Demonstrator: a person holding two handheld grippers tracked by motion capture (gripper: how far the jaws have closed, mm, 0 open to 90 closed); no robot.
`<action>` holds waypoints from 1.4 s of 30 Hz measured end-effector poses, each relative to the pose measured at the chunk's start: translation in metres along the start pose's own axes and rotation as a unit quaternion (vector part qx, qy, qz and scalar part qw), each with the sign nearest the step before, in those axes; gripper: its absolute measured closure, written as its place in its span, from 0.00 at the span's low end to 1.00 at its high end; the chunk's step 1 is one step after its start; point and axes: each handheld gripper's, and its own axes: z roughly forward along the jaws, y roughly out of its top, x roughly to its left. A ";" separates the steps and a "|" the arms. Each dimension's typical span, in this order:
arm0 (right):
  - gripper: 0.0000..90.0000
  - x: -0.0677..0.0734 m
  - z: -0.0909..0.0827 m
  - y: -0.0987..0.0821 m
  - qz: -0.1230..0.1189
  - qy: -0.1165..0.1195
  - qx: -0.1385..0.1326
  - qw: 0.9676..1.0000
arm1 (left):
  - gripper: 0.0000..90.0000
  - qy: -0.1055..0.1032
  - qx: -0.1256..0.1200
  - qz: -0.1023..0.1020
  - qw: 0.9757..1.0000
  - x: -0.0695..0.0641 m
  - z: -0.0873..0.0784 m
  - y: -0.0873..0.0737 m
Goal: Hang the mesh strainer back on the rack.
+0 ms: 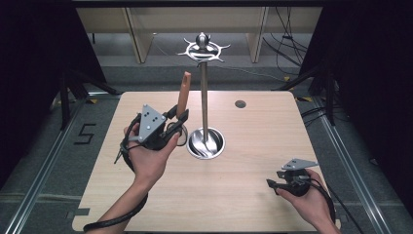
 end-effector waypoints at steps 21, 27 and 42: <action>0.54 0.000 0.001 0.000 0.001 0.001 0.002 1.000 | 0.75 0.020 -0.012 0.003 1.000 -0.004 0.007 0.007; 0.54 0.000 0.000 0.000 0.000 0.001 0.002 1.000 | 0.75 0.028 -0.017 0.007 0.999 -0.007 0.011 0.008; 0.54 0.000 0.001 0.000 -0.003 0.003 0.004 1.000 | 0.75 0.064 -0.022 0.036 0.997 -0.016 0.019 0.011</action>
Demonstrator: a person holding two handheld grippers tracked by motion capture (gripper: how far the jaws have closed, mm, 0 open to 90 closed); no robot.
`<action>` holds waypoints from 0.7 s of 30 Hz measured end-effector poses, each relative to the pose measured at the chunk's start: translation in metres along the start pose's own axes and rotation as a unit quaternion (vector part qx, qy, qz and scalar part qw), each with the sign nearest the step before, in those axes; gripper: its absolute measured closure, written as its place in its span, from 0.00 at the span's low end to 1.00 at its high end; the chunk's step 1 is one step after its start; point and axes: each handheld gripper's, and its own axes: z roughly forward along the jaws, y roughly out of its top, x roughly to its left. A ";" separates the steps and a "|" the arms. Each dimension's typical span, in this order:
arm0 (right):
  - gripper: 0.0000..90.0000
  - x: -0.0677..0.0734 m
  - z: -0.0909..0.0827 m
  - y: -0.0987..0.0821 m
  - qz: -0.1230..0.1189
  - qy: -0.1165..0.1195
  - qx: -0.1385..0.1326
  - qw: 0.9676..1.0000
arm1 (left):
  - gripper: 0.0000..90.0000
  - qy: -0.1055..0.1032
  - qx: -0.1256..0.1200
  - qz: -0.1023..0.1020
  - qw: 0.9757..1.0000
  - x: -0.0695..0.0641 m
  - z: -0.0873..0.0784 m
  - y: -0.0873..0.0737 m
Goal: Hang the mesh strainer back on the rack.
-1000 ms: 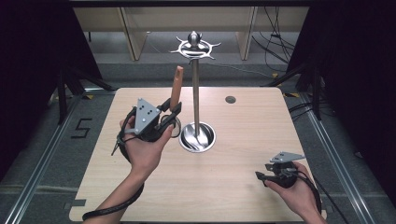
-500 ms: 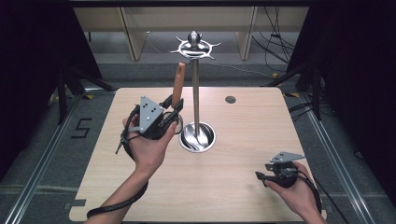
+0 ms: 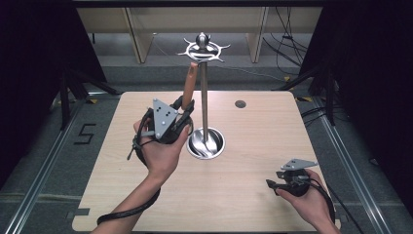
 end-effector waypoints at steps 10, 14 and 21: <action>0.54 0.000 0.001 0.000 -0.007 -0.003 0.000 1.000 | 0.75 0.008 -0.001 0.001 1.000 -0.002 0.005 0.002; 0.54 -0.001 0.001 -0.001 -0.009 -0.002 -0.001 1.000 | 0.75 0.011 -0.001 0.005 1.000 -0.003 0.007 0.003; 0.54 0.001 0.001 -0.001 -0.006 -0.001 0.000 1.000 | 0.75 0.017 -0.001 0.008 1.000 -0.006 0.011 0.003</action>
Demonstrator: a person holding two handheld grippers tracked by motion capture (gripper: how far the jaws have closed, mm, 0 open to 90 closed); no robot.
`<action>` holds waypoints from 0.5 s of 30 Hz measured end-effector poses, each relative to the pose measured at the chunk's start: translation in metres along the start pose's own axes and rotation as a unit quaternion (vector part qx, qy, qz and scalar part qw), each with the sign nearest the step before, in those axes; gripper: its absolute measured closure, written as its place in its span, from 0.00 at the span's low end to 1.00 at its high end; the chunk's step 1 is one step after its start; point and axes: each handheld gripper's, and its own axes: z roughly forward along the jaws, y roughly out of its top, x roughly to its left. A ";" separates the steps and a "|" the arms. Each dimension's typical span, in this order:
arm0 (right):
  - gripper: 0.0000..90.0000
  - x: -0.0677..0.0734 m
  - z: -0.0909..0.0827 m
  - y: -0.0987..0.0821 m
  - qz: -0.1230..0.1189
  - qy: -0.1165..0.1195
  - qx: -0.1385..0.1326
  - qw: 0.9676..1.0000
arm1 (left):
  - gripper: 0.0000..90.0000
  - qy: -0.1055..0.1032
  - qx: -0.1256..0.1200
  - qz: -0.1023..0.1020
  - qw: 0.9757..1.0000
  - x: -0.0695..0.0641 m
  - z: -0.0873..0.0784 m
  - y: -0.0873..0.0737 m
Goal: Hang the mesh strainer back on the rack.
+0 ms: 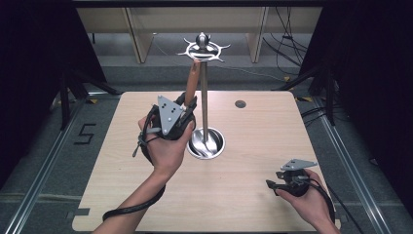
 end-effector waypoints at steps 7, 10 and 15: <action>0.54 -0.001 0.000 0.000 -0.001 -0.001 0.001 1.000 | 0.75 0.005 0.000 0.001 1.000 -0.001 0.004 0.001; 0.54 -0.001 0.000 0.000 -0.003 -0.001 0.000 1.000 | 0.75 0.006 0.000 0.002 1.000 -0.001 0.006 0.001; 0.54 0.001 0.000 0.000 0.007 -0.001 0.001 1.000 | 0.75 0.007 0.007 0.004 1.000 -0.002 0.010 0.000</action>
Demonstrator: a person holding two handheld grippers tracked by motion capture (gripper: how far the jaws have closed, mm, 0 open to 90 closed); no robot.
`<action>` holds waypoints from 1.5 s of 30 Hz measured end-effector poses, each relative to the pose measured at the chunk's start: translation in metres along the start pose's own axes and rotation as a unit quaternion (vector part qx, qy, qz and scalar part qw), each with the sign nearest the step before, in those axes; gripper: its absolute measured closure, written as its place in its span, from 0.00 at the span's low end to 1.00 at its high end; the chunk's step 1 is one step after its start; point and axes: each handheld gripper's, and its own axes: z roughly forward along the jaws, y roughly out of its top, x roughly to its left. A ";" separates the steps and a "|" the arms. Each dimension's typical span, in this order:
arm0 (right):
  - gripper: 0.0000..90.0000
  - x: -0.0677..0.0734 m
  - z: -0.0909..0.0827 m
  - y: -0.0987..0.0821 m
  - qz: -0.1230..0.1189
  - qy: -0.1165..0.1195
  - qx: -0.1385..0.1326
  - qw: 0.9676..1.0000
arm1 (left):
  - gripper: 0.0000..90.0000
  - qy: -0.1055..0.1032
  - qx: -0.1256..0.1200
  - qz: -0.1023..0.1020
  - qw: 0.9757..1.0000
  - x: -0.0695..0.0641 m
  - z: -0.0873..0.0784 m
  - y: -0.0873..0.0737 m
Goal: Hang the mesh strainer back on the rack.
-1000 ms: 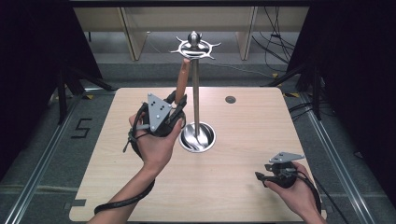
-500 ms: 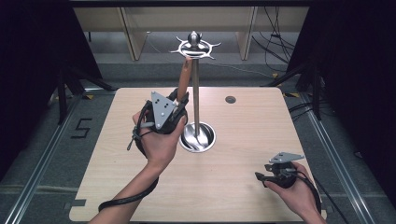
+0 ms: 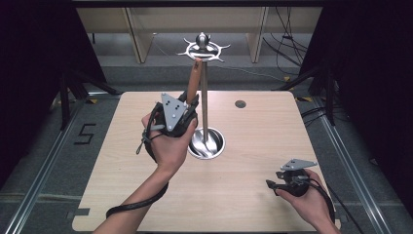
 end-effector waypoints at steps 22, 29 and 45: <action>0.54 0.000 0.000 0.001 -0.002 0.004 0.003 1.000 | 0.70 -0.030 0.033 -0.006 0.999 -0.001 0.018 0.004; 0.54 0.000 0.000 0.001 -0.002 0.004 0.004 1.000 | 0.63 -0.052 0.042 -0.016 0.998 0.002 0.017 0.006; 0.54 -0.002 -0.002 0.001 -0.012 0.000 -0.002 1.000 | 0.41 -0.108 0.096 -0.103 0.984 0.040 -0.036 0.000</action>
